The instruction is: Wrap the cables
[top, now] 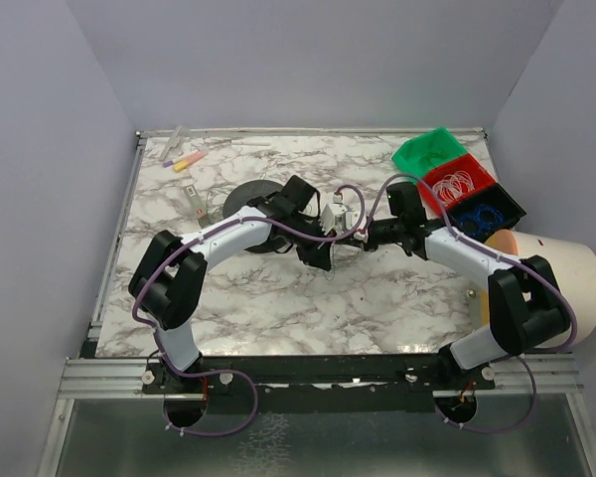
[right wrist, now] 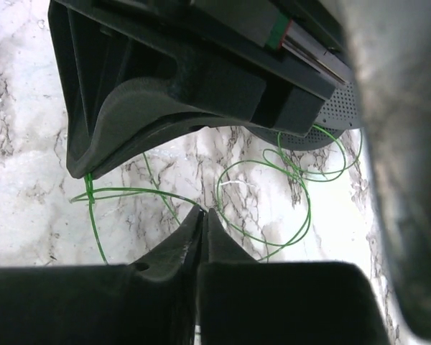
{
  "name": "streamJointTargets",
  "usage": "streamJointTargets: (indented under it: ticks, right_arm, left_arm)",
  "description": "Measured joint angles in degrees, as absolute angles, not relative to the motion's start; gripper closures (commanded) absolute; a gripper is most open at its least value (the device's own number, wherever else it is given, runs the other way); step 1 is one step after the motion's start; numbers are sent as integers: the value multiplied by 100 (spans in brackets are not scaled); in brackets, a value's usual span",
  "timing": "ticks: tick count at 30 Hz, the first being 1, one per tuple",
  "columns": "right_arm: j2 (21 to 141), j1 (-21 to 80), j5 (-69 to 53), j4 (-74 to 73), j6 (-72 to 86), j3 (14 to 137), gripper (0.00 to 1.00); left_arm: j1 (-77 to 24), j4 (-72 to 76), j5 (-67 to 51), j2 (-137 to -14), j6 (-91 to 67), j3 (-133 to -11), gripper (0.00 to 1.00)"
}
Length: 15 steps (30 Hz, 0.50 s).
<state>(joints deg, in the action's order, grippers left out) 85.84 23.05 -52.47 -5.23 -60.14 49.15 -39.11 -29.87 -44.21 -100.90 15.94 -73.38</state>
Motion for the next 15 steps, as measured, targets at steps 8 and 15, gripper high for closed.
streamJointTargets:
  ticks: [8,15]
  right_arm:
    - [8545,1944,-4488,21,-5129,4921,100]
    - [8044,849,-2836,998,-3911,4648,100]
  left_arm:
    - [-3660,-2930,-4403,-10084,1588,-7338,100]
    - [-3347,-2757,-4421,-9900,1638,-7343,100]
